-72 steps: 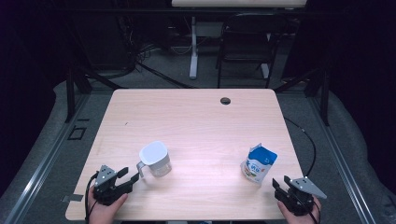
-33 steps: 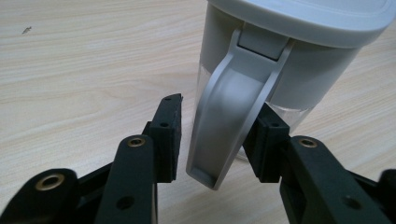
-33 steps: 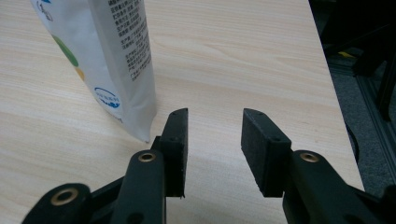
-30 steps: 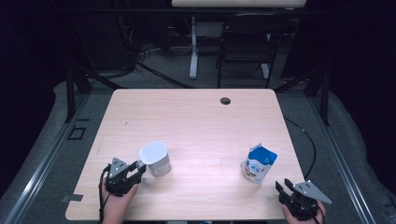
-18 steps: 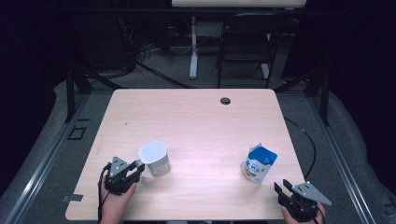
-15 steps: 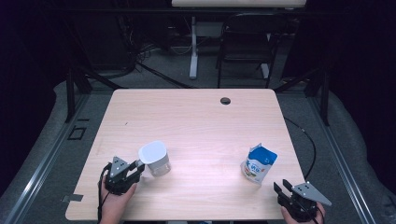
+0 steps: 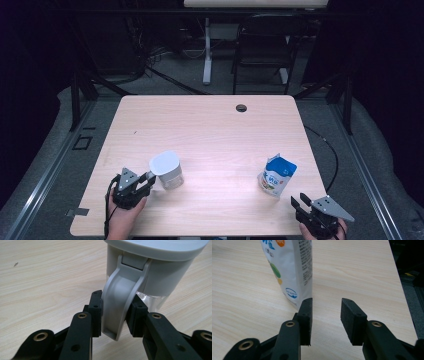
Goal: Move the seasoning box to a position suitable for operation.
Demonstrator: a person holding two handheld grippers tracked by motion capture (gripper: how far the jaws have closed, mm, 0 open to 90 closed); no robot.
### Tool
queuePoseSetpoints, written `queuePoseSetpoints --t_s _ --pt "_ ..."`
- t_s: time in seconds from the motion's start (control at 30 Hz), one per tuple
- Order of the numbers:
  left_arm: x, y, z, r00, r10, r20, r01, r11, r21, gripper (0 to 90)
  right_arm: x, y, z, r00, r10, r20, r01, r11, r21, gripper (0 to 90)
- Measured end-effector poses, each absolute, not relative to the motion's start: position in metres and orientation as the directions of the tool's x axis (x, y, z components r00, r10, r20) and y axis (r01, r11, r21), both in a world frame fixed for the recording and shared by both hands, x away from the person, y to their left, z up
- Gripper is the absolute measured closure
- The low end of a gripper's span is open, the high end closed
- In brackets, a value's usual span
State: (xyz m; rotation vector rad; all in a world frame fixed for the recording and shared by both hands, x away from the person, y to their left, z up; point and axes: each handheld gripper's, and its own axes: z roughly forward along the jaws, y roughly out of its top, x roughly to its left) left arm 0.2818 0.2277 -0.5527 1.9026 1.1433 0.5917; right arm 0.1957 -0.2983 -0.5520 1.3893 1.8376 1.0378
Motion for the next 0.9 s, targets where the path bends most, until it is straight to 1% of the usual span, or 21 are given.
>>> queuePoseSetpoints --t_s 0.33,0.57,0.67,0.7,0.83,0.9 --pt "0.2793 0.2278 -0.5533 0.487 0.873 -0.006 0.476 -0.26 0.84 70.4 0.1917 -0.2902 -0.5489 -0.296 0.955 -0.017 0.48 0.164 0.862 62.1" --pt "0.2806 0.2313 -0.5564 0.516 0.857 -0.007 0.468 -0.275 0.84 69.9 0.1909 -0.2897 -0.5493 -0.304 0.953 -0.017 0.483 0.169 0.859 62.0" --pt "0.2804 0.2306 -0.5584 0.492 0.871 -0.004 0.467 -0.26 0.845 69.5 0.191 -0.2897 -0.5495 -0.307 0.952 -0.016 0.483 0.171 0.859 61.9" --pt "0.2814 0.2302 -0.5587 0.465 0.885 -0.007 0.477 -0.245 0.844 69.6 0.1912 -0.2895 -0.5497 -0.31 0.951 -0.015 0.484 0.171 0.858 61.5" --pt "0.2832 0.2307 -0.5588 0.434 0.9 -0.024 0.494 -0.216 0.842 70.0 0.1915 -0.2892 -0.5503 -0.308 0.951 -0.014 0.487 0.17 0.857 60.8" --pt "0.2847 0.2294 -0.5582 0.411 0.911 -0.017 0.501 -0.211 0.839 70.8 0.1917 -0.2889 -0.5507 -0.312 0.95 -0.016 0.487 0.174 0.856 60.6"
